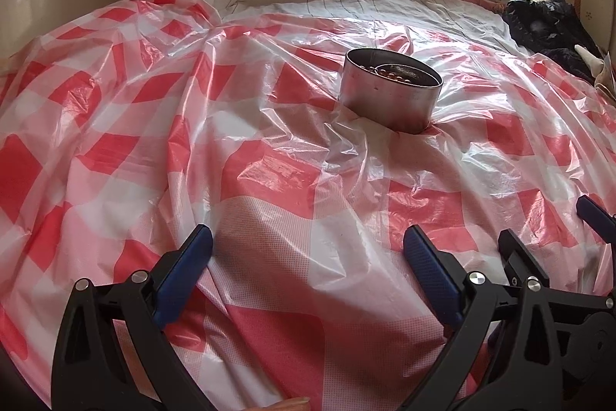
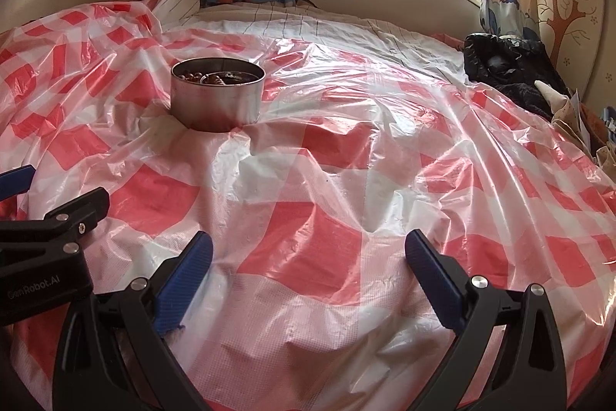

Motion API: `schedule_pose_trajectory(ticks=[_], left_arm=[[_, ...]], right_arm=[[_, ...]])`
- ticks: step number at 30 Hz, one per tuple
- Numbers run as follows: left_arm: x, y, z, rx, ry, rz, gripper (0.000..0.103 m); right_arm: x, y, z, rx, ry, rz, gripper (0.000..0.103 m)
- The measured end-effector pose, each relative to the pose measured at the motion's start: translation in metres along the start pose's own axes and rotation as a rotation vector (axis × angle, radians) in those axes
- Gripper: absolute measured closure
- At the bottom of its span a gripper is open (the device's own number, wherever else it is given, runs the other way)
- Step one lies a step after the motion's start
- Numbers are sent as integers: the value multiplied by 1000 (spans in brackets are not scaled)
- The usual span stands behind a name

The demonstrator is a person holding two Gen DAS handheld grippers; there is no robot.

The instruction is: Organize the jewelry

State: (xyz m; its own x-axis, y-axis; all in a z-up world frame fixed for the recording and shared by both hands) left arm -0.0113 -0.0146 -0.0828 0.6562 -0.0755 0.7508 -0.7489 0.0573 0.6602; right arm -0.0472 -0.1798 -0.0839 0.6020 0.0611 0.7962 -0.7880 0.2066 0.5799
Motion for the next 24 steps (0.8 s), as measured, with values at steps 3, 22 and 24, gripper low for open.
schedule_pose_trajectory(ticks=[3,22,24], left_arm=[[0,-1,0,-4,4,1,8],[-2,-3,1,-2,3,-9,8],[-2,-3,1,-1,3,-10,7]], right_arm=[[0,-1,0,-1,1,-2,7],[1,-1,0,-5,7,1,7],[1,-1,-1,-5,8,1,7]])
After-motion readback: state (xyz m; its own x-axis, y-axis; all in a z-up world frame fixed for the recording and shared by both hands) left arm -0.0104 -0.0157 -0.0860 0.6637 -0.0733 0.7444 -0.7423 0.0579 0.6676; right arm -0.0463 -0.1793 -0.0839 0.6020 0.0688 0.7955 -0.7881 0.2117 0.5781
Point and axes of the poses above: each gripper's, at about its wrist camera, not at the fingertips, and y roughly against the way its jaws point, z to its right, x to its top, the point moved 7 cm from there along -y, roughly the way its jaws point, and after that the axes turned 5 degrees about z, right-handed, at the moved point
